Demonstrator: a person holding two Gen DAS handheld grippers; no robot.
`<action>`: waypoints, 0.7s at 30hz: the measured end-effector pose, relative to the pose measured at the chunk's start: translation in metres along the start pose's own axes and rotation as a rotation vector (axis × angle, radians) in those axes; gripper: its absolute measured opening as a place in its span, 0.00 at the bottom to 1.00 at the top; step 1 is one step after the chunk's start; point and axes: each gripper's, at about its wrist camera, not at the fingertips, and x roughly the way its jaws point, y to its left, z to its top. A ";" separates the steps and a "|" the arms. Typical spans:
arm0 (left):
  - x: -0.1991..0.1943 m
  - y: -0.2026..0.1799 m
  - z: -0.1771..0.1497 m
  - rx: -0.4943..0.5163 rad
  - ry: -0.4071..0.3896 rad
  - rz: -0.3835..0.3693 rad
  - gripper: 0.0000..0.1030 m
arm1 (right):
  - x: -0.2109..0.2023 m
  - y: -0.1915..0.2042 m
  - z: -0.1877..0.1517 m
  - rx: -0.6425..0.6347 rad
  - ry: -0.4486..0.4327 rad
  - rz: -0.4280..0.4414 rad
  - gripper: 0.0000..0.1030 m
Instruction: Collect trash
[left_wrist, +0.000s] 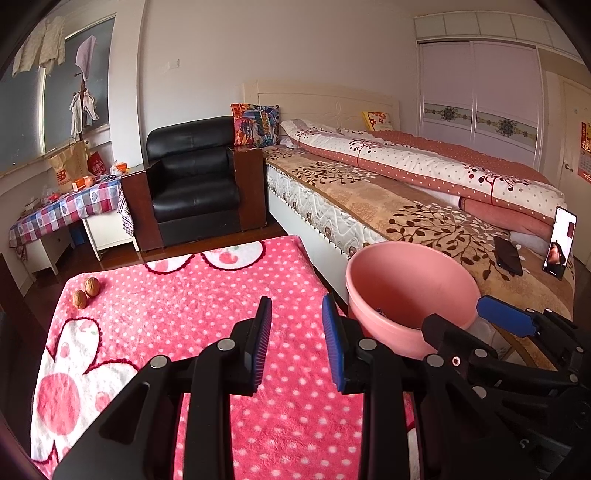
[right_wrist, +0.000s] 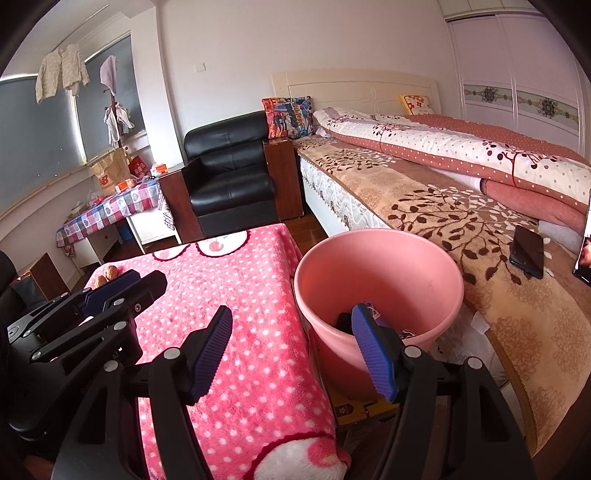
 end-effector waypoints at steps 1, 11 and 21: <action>0.000 0.001 0.000 0.000 0.000 0.000 0.27 | -0.001 0.001 0.000 0.002 -0.002 0.001 0.65; 0.002 0.001 0.000 -0.001 0.011 0.001 0.27 | -0.001 0.000 -0.001 0.003 0.001 0.002 0.65; 0.007 -0.001 -0.001 0.000 0.023 0.002 0.27 | 0.002 -0.002 -0.003 0.008 0.008 0.002 0.65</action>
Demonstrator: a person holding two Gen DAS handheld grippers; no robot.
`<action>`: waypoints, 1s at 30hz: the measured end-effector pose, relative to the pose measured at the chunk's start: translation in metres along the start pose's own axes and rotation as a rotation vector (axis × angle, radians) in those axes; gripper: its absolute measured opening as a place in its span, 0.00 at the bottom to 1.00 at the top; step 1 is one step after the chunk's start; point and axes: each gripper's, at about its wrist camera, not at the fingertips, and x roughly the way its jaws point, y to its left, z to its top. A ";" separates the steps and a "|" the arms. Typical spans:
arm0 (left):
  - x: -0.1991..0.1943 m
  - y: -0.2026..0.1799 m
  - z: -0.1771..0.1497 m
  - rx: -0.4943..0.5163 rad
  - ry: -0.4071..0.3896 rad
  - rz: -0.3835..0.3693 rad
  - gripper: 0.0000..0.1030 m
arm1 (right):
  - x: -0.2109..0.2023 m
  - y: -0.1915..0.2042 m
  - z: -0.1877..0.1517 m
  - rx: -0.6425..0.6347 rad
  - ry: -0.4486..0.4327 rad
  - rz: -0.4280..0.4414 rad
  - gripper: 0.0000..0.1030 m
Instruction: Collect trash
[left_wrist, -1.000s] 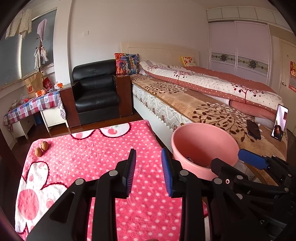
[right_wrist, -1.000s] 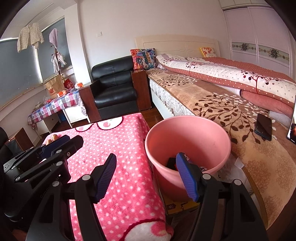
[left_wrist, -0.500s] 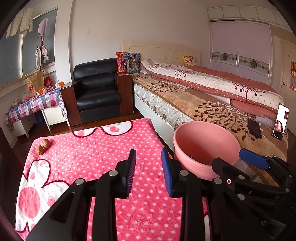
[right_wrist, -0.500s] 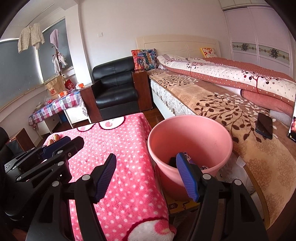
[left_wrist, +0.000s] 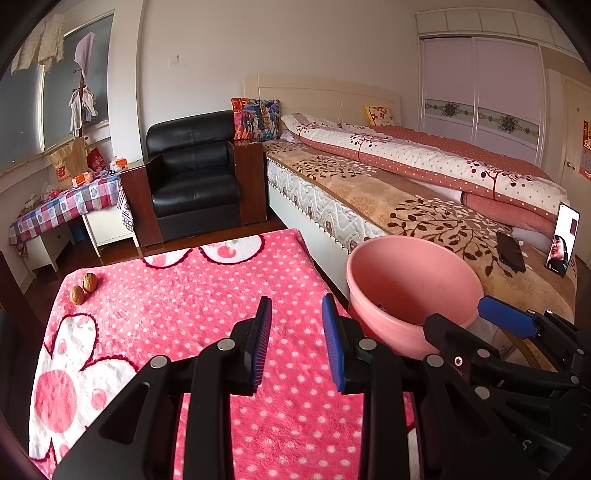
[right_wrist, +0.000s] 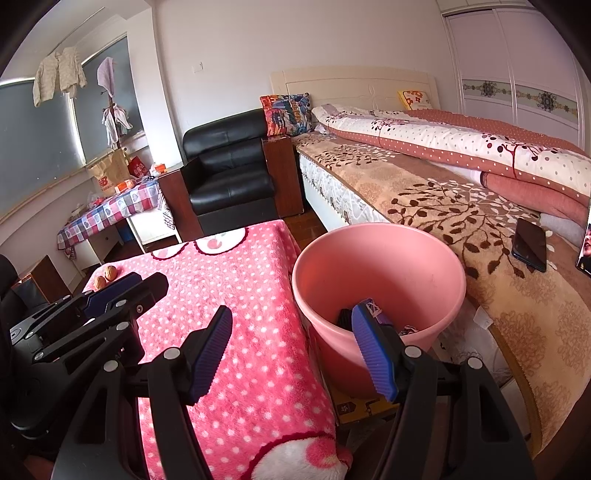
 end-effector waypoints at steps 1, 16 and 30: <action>0.000 0.000 0.000 0.000 0.000 0.000 0.27 | 0.000 0.000 0.000 0.001 0.000 0.000 0.65; 0.005 -0.001 -0.003 -0.006 0.015 -0.004 0.27 | 0.001 -0.001 0.001 0.001 0.001 0.000 0.65; 0.006 0.000 -0.004 -0.007 0.018 -0.005 0.27 | 0.001 -0.002 0.001 0.002 0.002 0.001 0.65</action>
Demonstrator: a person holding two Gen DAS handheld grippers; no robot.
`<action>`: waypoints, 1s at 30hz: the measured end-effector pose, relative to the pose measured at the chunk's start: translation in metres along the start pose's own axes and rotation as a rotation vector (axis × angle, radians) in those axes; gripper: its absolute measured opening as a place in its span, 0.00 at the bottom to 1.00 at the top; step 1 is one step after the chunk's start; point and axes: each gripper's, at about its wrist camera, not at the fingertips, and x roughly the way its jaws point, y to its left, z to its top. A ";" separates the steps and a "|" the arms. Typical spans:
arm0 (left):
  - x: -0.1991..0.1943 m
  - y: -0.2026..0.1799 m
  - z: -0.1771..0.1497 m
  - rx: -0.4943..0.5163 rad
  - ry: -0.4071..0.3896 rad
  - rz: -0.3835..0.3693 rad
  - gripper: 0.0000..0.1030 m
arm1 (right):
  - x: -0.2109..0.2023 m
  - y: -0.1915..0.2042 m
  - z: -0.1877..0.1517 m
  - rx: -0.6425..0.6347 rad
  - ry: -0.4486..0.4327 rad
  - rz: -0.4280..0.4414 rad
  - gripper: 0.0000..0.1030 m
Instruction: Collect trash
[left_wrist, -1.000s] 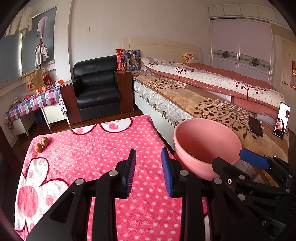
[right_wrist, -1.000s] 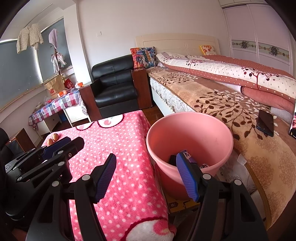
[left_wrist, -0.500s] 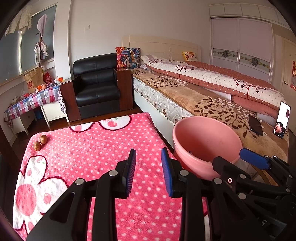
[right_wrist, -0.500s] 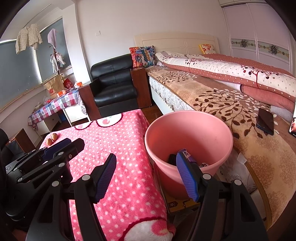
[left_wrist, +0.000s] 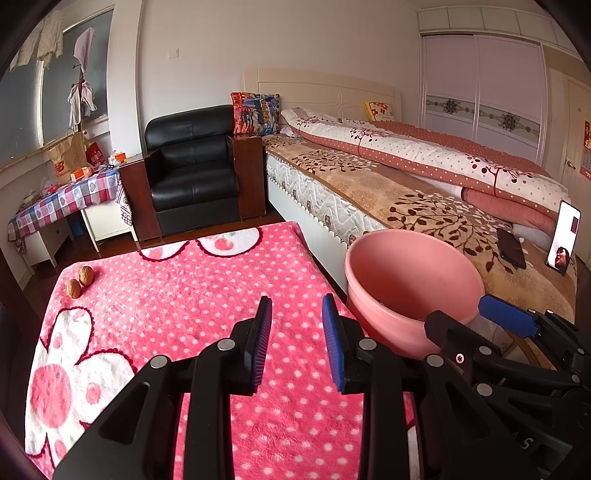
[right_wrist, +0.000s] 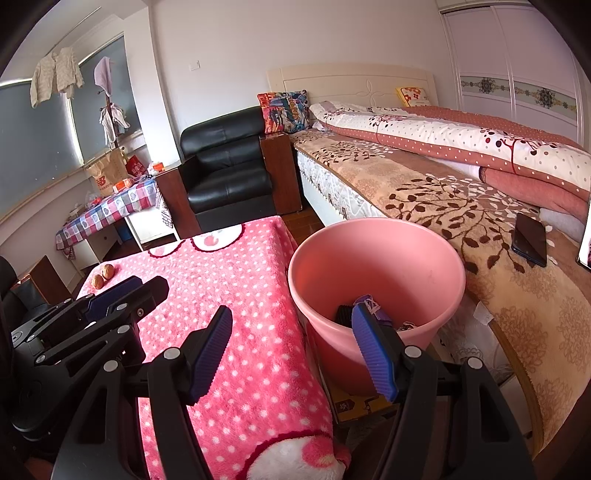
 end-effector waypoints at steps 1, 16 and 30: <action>0.000 0.000 0.000 0.000 -0.001 0.000 0.27 | 0.000 0.000 0.000 0.000 0.000 0.000 0.65; 0.000 0.000 -0.002 -0.003 0.001 -0.001 0.27 | 0.000 0.000 0.001 0.001 0.001 0.000 0.65; 0.000 0.000 -0.002 -0.003 0.001 -0.001 0.27 | 0.000 0.000 0.002 0.002 0.002 0.001 0.65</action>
